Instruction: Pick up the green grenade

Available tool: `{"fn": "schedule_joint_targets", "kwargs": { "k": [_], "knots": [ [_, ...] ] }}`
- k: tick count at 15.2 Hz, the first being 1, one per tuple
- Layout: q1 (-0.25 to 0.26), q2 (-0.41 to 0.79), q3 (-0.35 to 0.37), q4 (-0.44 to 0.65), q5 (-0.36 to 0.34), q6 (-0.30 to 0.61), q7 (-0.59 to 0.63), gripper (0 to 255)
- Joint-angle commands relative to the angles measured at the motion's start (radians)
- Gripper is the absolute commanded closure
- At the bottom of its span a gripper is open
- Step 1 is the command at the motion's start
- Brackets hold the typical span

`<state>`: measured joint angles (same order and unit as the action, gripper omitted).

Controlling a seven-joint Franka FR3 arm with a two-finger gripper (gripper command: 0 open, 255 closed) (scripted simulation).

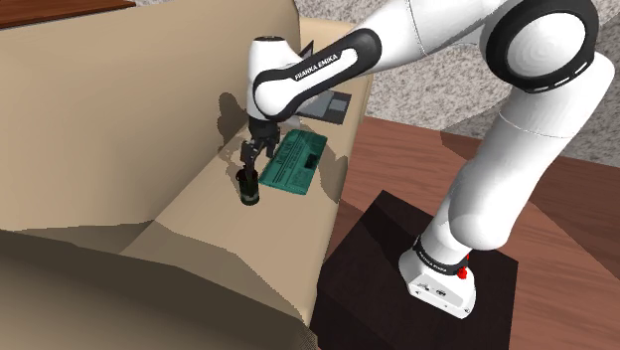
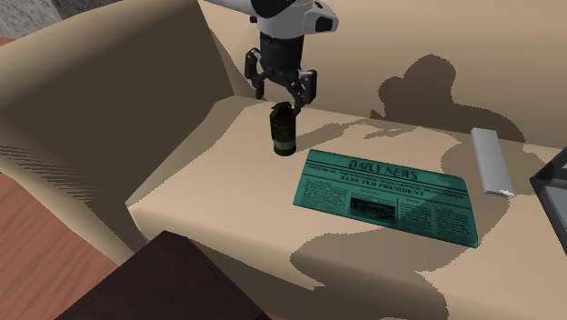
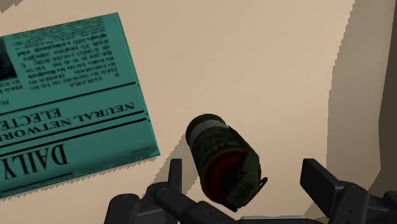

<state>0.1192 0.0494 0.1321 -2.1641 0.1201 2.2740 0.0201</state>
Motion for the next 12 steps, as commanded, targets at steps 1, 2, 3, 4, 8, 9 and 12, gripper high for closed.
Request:
{"fn": "schedule_joint_targets", "kwargs": {
  "k": [1,2,3,4,8,9,12],
  "knots": [
    [0.01,0.084,0.008,0.058,-0.005,0.033,0.011,0],
    [0.011,0.091,0.008,0.053,-0.005,0.046,0.01,0],
    [0.011,0.098,0.008,0.048,-0.005,0.058,0.009,0],
    [0.011,0.106,0.008,0.043,-0.005,0.07,0.008,0],
    [0.013,0.138,0.008,0.026,-0.006,0.12,0.005,0],
    [0.013,0.143,0.008,0.024,-0.006,0.127,0.004,0],
    [0.012,0.143,0.008,0.024,-0.006,0.126,0.003,255]
  ]
}}
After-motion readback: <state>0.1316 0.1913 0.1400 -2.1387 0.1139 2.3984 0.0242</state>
